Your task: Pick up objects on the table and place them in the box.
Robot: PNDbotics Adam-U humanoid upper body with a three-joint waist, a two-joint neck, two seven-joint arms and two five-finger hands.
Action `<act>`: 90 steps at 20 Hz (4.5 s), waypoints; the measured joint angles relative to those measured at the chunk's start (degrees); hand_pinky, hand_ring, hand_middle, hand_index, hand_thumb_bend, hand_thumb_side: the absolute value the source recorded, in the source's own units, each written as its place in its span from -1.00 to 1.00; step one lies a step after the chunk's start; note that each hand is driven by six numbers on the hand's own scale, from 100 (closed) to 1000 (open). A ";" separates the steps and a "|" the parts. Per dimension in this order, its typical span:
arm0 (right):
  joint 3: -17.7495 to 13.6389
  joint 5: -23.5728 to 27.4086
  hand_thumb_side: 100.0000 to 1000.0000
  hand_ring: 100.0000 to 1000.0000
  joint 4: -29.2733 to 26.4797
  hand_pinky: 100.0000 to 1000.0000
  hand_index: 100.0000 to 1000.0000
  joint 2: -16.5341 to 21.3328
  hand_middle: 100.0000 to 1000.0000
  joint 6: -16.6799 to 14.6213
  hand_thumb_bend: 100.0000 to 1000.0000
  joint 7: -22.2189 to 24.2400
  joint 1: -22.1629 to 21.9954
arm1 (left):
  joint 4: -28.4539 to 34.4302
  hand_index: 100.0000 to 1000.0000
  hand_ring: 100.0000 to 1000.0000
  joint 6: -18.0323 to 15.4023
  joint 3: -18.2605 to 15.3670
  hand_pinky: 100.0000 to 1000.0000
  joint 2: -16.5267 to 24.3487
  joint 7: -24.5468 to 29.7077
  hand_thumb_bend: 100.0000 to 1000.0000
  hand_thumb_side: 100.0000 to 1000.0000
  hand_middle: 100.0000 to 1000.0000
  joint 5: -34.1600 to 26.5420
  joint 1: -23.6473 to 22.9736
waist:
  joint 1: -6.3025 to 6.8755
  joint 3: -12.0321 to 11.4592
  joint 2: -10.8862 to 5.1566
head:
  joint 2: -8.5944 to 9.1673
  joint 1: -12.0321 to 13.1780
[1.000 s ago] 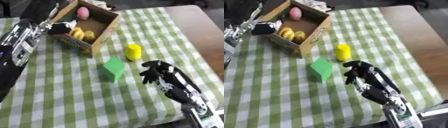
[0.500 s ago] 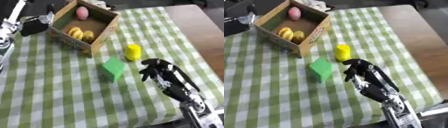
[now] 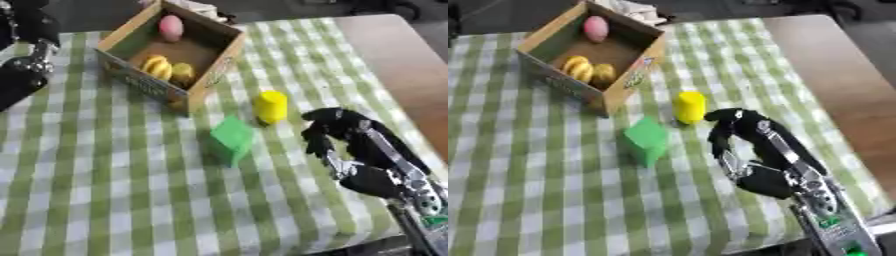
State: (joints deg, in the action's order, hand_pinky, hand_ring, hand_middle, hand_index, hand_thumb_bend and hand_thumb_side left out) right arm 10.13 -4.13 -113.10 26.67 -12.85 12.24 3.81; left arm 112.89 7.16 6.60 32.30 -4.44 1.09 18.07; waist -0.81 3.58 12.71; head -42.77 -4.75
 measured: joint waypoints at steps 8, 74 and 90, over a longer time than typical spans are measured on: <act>-0.56 -5.66 -0.76 0.23 -0.28 0.49 0.78 12.00 0.58 -0.74 -1.00 -0.46 0.24 | 0.47 0.62 0.24 -4.14 -1.16 0.32 -6.42 1.67 -1.00 0.06 0.16 -0.15 -8.07 | -0.20 -1.14 -0.41 | -0.52 -0.92; 7.88 -31.70 -0.59 0.56 43.23 0.61 0.86 5.19 0.73 -6.53 -1.00 8.59 30.83 | 0.48 0.62 0.21 -1.63 2.10 0.34 -18.23 8.89 -1.00 0.38 0.13 2.50 -14.21 | 1.76 -4.87 -1.64 | -1.09 -4.77; 7.26 -32.61 -0.99 0.06 42.73 0.40 -0.51 4.24 0.19 -3.96 -1.00 -16.28 31.07 | 0.48 0.61 0.20 -1.45 2.38 0.35 -18.31 8.79 -1.00 0.40 0.12 2.53 -14.23 | 1.70 -5.41 -1.64 | -1.09 -4.96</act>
State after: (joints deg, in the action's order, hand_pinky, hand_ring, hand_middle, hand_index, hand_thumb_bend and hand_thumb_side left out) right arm 17.39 -36.74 -70.37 30.91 -16.81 -4.04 34.88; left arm 113.37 5.71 8.99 13.99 4.35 3.62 3.83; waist 0.89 -1.83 11.07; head -43.86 -9.71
